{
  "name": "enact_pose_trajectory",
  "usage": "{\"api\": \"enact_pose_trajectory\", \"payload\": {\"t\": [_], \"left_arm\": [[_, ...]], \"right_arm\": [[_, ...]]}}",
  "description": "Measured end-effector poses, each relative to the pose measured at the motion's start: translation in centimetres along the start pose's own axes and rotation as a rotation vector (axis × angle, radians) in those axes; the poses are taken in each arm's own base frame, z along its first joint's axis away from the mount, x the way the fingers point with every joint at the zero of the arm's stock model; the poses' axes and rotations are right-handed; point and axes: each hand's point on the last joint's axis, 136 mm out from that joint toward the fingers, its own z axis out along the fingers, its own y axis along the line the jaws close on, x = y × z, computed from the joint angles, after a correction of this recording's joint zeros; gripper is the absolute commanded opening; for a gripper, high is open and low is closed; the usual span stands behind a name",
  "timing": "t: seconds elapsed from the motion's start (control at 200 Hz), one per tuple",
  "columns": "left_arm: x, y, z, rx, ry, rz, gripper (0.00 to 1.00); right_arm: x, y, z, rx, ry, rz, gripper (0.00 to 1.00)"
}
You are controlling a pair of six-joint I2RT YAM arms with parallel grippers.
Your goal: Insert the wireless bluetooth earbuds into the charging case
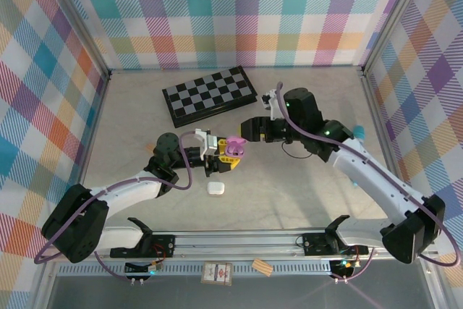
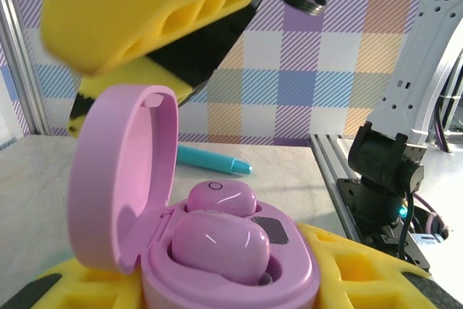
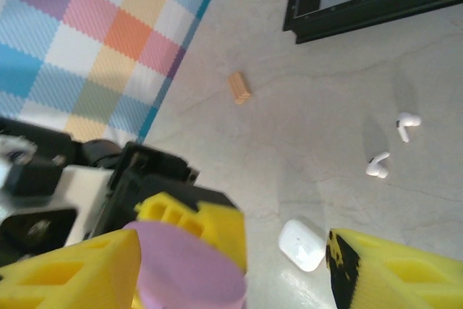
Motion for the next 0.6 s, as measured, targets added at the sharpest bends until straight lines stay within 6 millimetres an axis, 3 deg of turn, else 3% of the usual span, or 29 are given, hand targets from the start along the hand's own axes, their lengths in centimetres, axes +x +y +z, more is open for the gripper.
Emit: {"api": "enact_pose_trajectory", "payload": {"t": [0.275, 0.445, 0.6], "left_arm": [[-0.2, 0.3, 0.0, -0.013, -0.006, 0.002, 0.35], [-0.5, 0.7, 0.0, -0.038, -0.016, 0.014, 0.35], [-0.9, 0.9, 0.0, -0.053, -0.032, 0.019, 0.35]], "right_arm": [[1.4, -0.3, 0.4, -0.014, 0.062, 0.024, 0.70], [3.5, -0.3, -0.5, -0.042, 0.083, 0.044, 0.73], [3.5, 0.8, -1.3, -0.123, 0.042, 0.090, 0.78]]}}
